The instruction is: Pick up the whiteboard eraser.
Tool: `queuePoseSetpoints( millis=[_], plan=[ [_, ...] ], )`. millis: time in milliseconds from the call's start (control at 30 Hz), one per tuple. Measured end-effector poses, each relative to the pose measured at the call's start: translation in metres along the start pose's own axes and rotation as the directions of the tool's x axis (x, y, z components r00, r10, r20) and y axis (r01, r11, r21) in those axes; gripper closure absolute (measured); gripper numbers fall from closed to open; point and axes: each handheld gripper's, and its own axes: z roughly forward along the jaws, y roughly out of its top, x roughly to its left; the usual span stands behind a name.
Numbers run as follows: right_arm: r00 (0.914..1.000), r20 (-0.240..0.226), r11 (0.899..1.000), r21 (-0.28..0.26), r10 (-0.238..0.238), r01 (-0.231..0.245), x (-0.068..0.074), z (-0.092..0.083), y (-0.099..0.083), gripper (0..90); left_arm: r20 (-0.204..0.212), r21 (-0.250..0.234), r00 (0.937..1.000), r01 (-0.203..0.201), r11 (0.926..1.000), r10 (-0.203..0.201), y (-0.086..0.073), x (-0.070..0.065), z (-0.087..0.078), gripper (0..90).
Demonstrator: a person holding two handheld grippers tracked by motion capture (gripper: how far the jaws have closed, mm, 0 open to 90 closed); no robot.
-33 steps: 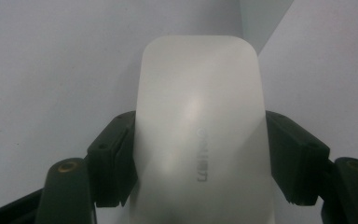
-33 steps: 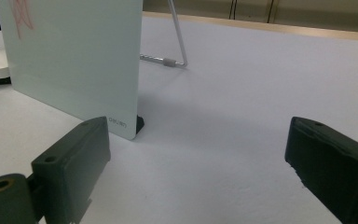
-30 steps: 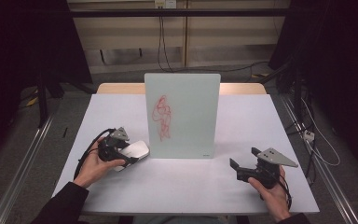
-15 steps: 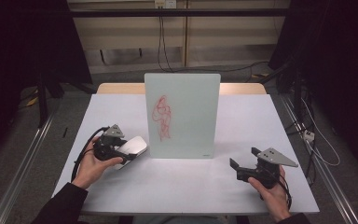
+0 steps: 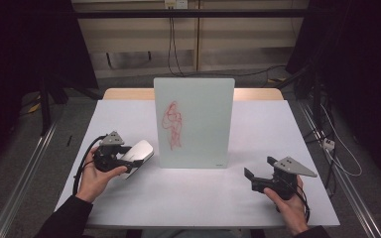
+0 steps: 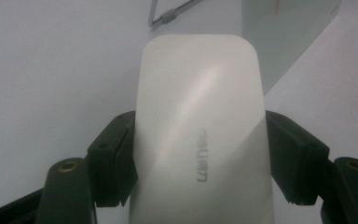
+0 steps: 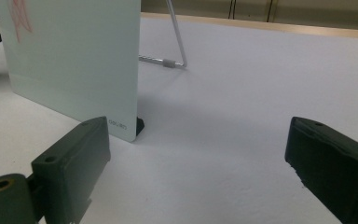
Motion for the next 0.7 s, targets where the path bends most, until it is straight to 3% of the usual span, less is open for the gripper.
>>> queuePoseSetpoints(
  millis=[400,500,700],
  plan=[
    [1.0,0.002,1.0,0.003,0.008,-0.008,-0.001,0.001,0.001,6.5,-0.039,-0.127,0.9986,0.031,0.9915,-0.037,-0.001,-0.009,-0.02,31.2],
    [1.0,0.0,1.0,-0.002,0.001,-0.001,-0.001,0.001,0.001,6.5,-0.048,-0.161,0.9965,0.06,0.9852,-0.069,-0.002,-0.011,-0.023,31.2],
    [1.0,0.002,1.0,-0.003,0.0,0.0,-0.001,-0.001,0.0,6.6,-0.071,-0.223,0.9929,0.078,0.9718,-0.096,-0.003,-0.014,-0.03,31.2]
  ],
)
